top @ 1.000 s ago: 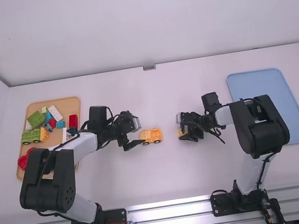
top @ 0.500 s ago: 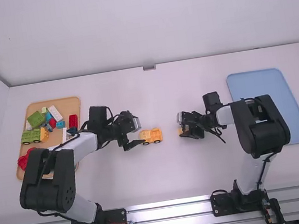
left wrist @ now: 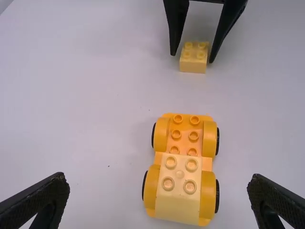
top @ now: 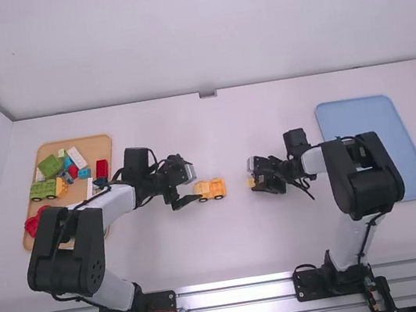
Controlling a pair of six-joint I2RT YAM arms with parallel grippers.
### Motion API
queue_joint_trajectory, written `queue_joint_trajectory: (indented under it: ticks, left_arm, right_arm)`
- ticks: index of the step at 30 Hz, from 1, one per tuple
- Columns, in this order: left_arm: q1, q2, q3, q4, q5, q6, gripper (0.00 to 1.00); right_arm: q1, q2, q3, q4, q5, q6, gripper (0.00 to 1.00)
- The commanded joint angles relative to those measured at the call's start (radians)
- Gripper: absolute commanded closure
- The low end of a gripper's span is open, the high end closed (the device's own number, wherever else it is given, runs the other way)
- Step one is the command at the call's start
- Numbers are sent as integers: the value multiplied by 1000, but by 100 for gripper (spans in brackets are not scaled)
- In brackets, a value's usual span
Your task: Assemble lego blocks to make yellow taxi
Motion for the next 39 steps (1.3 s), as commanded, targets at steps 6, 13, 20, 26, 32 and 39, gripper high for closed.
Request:
queue_joint_trajectory:
  ticks: [6,13,20,26,32,39]
  left_arm:
    - [-3,6,15,-4,15,4,1]
    - [-3,6,15,-3,23,5,1]
    - [-3,6,15,-4,22,5,1]
    - [-3,6,15,-4,23,5,1]
    - [-3,6,15,-4,22,5,1]
    - [-3,6,15,-7,21,5,1]
  right_arm:
    - [-60,10,-5,-8,-54,-19,56]
    - [-45,10,-5,-23,-53,-48,56]
    - [-7,10,-2,-31,-50,-63,62]
    - [-7,10,3,-39,-51,-61,64]
    - [-13,10,3,-39,-53,-60,68]
    - [2,10,3,-35,-53,-60,75]
